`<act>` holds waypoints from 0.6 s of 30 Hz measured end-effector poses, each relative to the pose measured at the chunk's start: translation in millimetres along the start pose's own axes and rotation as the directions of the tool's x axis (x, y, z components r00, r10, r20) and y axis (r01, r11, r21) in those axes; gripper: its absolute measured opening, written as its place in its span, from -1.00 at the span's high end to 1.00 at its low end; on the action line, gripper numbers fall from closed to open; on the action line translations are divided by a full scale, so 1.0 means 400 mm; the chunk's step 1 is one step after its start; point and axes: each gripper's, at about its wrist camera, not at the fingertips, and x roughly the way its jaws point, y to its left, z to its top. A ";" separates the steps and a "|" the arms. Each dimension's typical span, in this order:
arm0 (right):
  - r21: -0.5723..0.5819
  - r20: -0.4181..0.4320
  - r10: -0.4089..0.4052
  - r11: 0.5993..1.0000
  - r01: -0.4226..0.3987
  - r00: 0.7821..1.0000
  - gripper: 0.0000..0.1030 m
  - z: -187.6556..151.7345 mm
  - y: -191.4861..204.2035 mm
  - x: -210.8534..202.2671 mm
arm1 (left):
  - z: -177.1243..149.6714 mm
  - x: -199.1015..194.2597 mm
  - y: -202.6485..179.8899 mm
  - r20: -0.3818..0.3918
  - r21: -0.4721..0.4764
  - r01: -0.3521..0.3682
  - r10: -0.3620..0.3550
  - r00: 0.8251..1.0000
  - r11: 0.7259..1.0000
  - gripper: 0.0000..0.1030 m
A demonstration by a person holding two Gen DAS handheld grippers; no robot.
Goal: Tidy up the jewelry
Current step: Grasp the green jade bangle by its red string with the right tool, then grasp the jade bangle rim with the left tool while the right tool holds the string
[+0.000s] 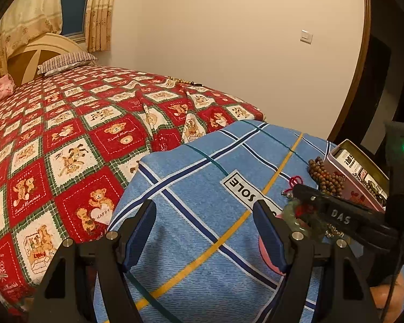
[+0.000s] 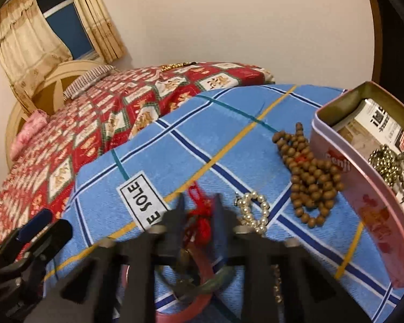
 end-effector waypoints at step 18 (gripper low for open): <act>0.085 0.333 -0.035 0.996 0.007 0.942 0.80 0.005 -0.086 -0.250 | 0.013 0.037 -0.143 -0.065 0.151 0.210 -0.202 0.977 0.966 -0.44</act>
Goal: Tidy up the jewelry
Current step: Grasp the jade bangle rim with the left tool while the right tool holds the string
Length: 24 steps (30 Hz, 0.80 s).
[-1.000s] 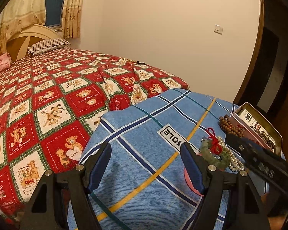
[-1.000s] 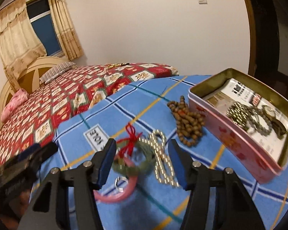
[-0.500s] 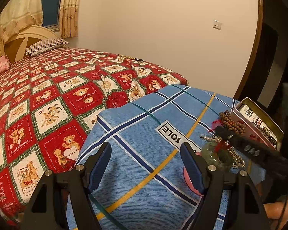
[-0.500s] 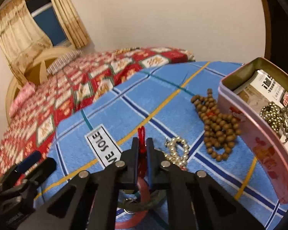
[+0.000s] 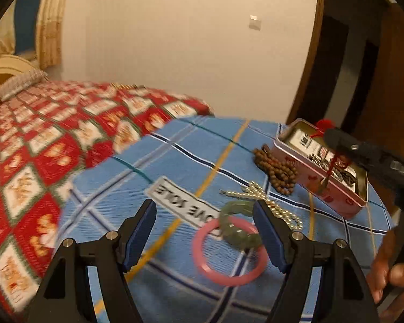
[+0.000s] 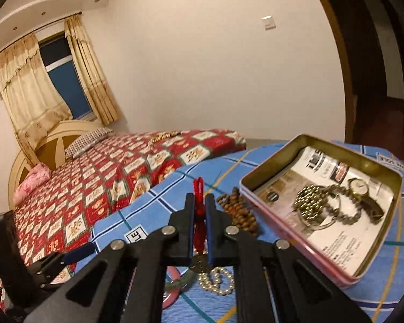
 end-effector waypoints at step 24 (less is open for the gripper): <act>0.122 0.053 0.044 0.991 -0.050 0.998 0.80 0.014 -0.112 -0.058 | 0.022 0.020 -0.063 0.064 -0.011 0.132 -0.131 0.989 0.991 0.81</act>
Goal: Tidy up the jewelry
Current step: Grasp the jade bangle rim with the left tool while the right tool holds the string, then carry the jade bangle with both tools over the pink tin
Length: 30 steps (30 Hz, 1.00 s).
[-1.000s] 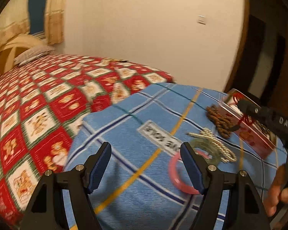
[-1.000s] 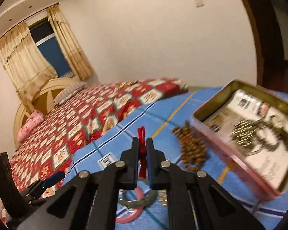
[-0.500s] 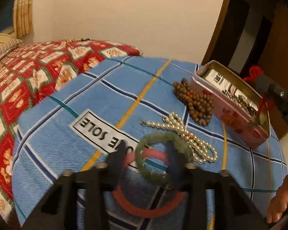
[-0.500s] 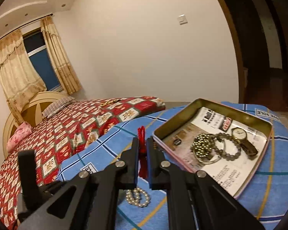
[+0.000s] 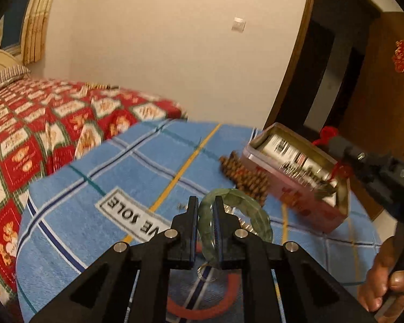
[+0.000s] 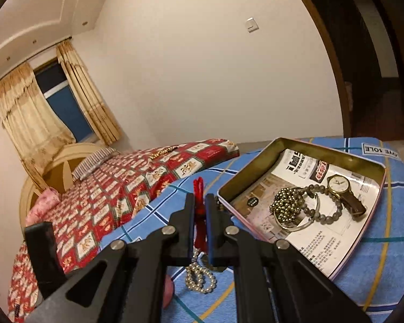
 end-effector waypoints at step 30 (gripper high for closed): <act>0.065 -0.003 -0.174 0.983 0.174 0.985 0.80 0.119 -0.268 0.015 | 0.120 0.289 -0.325 0.021 0.134 0.111 -0.115 0.993 0.985 0.81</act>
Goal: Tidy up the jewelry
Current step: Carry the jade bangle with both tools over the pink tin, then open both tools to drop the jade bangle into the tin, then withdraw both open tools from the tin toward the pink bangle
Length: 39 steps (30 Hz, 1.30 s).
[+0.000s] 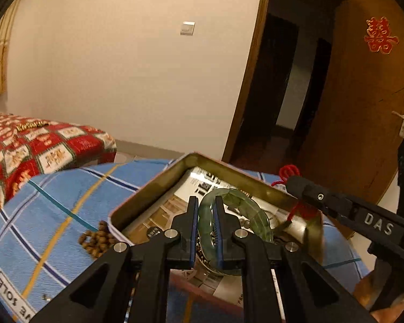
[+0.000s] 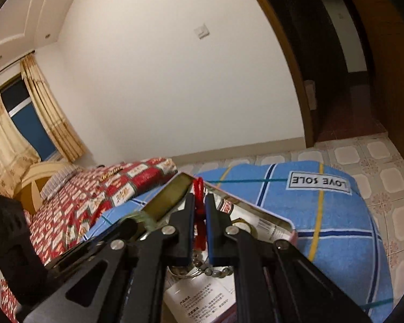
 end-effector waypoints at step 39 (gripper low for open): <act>0.098 0.172 -0.368 0.929 0.356 0.914 -0.52 -0.010 -0.077 -0.083 | -0.090 -0.157 0.002 0.096 0.006 -0.265 0.263 0.960 0.964 -0.48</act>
